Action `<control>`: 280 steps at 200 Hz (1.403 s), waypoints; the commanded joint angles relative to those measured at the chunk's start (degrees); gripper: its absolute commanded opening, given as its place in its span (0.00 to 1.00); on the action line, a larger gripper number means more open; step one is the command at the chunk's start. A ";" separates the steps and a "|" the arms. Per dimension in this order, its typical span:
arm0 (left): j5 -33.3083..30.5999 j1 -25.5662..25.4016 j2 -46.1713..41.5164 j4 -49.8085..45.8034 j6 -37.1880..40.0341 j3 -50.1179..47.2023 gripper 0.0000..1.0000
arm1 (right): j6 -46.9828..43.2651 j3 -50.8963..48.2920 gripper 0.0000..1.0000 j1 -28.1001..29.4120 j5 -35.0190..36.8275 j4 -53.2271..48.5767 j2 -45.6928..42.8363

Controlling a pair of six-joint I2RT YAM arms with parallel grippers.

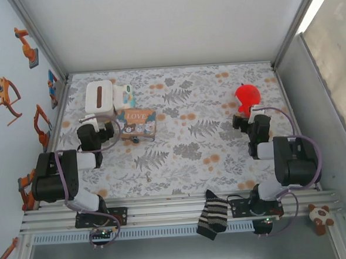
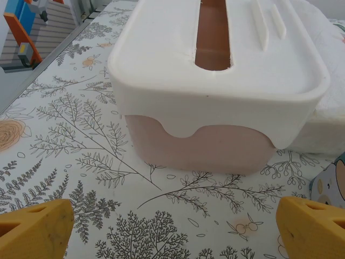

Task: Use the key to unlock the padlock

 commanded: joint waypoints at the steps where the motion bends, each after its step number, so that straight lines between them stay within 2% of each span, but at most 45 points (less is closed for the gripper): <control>1: 0.10 -0.35 -0.13 -0.08 0.79 0.99 0.96 | -0.70 1.31 0.99 -0.18 -0.23 0.34 -0.05; 80: 0.03 -0.26 -0.20 0.30 0.72 0.80 0.96 | -0.62 1.32 0.99 -0.18 -0.31 0.34 -0.03; 110: -2.58 -0.17 -0.81 4.51 -0.49 -1.58 0.96 | -0.62 1.31 0.99 -0.18 -0.23 0.34 -0.05; 127: -4.17 -0.43 -4.47 3.47 -0.69 -2.60 0.96 | -0.19 1.15 1.00 -0.18 1.04 -0.41 -1.54; 151: -7.15 -1.45 -14.80 -6.86 -0.40 -1.50 0.96 | 0.24 1.86 0.99 -0.17 2.74 -8.00 -9.73; 182: -6.57 -2.46 -27.33 -22.63 -6.86 4.64 0.96 | 2.57 7.87 0.99 -0.01 1.26 -30.66 -23.41; 201: -1.39 -2.39 -31.13 -37.76 -14.43 12.18 0.96 | 3.97 12.87 0.98 0.65 -3.80 -45.68 -28.63; 220: 5.67 -2.54 -32.05 -49.62 -21.23 18.00 0.96 | 5.63 15.99 0.98 2.47 -7.76 -56.35 -32.13; 254: 18.95 -3.63 -33.66 -59.19 -28.61 18.99 0.96 | 10.60 18.19 0.99 8.54 -8.79 -68.69 -36.84; 280: 21.35 -8.29 -34.15 -65.93 -31.27 18.33 0.96 | 12.44 18.86 1.00 14.46 -8.69 -74.00 -37.43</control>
